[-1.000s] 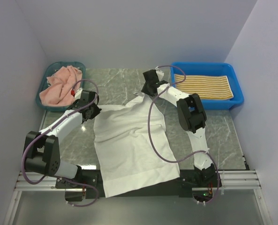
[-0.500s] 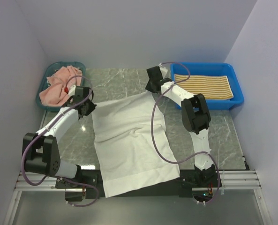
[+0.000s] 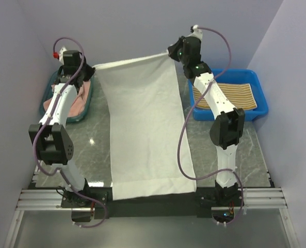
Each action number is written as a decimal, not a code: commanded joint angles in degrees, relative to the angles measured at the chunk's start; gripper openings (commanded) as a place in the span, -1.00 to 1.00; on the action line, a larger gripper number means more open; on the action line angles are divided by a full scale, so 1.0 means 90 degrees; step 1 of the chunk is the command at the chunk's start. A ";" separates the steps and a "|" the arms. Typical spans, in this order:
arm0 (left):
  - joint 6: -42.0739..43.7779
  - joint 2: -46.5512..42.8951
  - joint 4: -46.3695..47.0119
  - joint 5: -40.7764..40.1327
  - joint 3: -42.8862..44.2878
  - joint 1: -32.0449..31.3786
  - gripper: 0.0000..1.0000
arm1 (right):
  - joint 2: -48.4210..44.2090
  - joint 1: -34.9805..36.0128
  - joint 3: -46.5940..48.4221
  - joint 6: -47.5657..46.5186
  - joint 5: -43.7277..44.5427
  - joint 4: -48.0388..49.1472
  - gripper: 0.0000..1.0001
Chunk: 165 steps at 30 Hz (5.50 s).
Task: Fold and stack the towels
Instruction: Flatten out the crumpled towel, then fold the towel
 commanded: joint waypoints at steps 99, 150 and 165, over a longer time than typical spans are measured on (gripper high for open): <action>-0.0730 -0.2972 0.0497 0.0262 -0.5792 -0.1110 -0.99 | -0.3480 0.0342 -0.7809 0.0973 -0.0157 0.1205 -1.00; -0.1529 -0.4271 0.0624 0.1141 -0.8125 -0.1558 -0.99 | -0.4651 -0.0418 -0.9870 0.0925 -0.0578 0.0521 -1.00; -0.1111 -0.4906 -0.1201 -0.0264 -0.6251 -0.1881 -0.99 | -0.6594 -0.0469 -0.9283 0.0602 -0.0509 -0.0875 -1.00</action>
